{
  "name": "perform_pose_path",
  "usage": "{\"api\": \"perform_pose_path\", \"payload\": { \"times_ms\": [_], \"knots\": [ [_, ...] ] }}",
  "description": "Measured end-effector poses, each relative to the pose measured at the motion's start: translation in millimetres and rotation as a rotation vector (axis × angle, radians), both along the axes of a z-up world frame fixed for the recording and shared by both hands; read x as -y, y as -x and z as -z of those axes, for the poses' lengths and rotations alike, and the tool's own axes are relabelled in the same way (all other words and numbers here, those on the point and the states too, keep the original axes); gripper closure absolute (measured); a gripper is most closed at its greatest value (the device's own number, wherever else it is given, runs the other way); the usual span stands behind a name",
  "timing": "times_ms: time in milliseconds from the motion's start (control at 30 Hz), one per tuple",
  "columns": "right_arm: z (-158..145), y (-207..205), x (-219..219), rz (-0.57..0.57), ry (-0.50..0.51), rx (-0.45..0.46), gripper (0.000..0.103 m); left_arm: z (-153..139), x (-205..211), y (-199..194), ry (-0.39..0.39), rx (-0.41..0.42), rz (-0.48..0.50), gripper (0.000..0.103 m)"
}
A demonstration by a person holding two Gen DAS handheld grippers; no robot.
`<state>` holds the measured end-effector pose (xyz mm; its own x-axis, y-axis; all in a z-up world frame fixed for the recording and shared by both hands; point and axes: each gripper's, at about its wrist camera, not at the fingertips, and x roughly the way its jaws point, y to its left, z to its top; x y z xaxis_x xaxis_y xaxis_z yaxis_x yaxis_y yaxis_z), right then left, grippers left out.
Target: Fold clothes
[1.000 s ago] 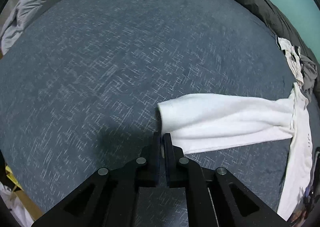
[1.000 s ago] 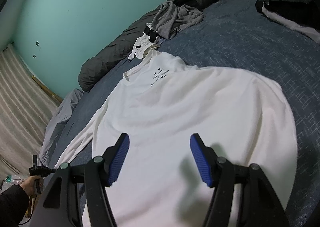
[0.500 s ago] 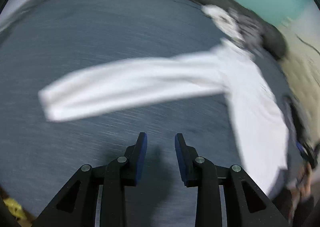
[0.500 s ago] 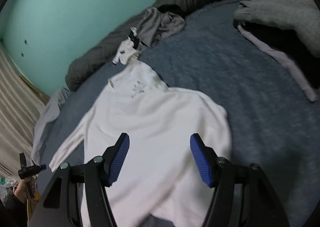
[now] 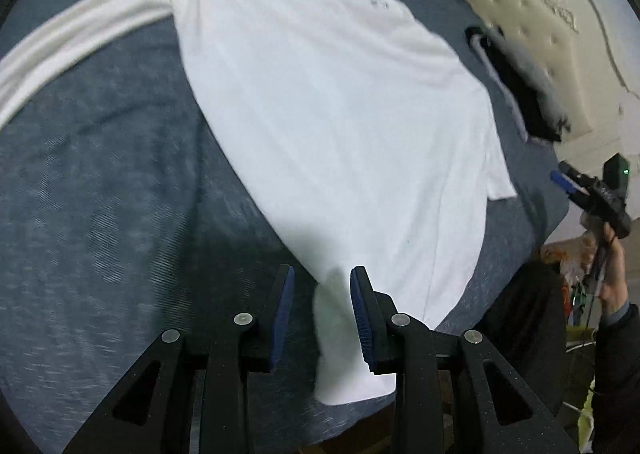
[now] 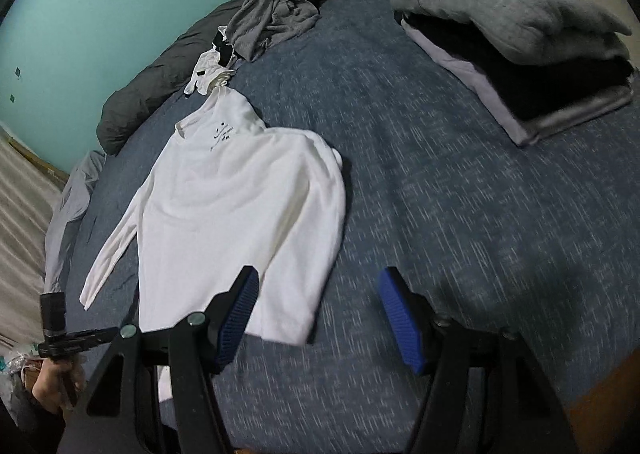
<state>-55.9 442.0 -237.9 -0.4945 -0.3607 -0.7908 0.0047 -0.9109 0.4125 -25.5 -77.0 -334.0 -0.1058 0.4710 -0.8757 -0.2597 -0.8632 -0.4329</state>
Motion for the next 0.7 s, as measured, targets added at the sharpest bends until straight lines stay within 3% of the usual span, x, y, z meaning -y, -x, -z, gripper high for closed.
{"api": "perform_pose_path", "payload": {
  "times_ms": [100, 367, 400, 433, 500, 700],
  "knots": [
    [-1.1, -6.8, -0.6, -0.018, -0.009, -0.002, 0.039, 19.7, -9.3, 9.1, -0.008, 0.029, -0.008, 0.069],
    [13.4, -11.1, 11.8, -0.061, -0.019, 0.043, 0.039, 35.1, -19.3, 3.7, -0.030, 0.058, -0.025, 0.069],
    [15.2, -11.2, 14.0, -0.066, -0.019, 0.050, 0.039, 34.9, -20.1, 3.4, -0.033, 0.055, -0.024, 0.071],
    [16.9, -10.8, 16.2, -0.070, -0.017, 0.056, 0.039, 34.7, -20.9, 3.1, -0.036, 0.052, -0.023, 0.081],
    [19.0, -9.7, 19.1, -0.077, -0.009, 0.068, 0.039, 30.8, -21.7, 2.2, -0.041, 0.035, -0.020, 0.093],
    [25.6, -6.7, 27.3, -0.102, -0.011, 0.104, 0.039, 0.0, -7.0, -1.8, -0.073, -0.045, -0.029, 0.098]
  ]
}}
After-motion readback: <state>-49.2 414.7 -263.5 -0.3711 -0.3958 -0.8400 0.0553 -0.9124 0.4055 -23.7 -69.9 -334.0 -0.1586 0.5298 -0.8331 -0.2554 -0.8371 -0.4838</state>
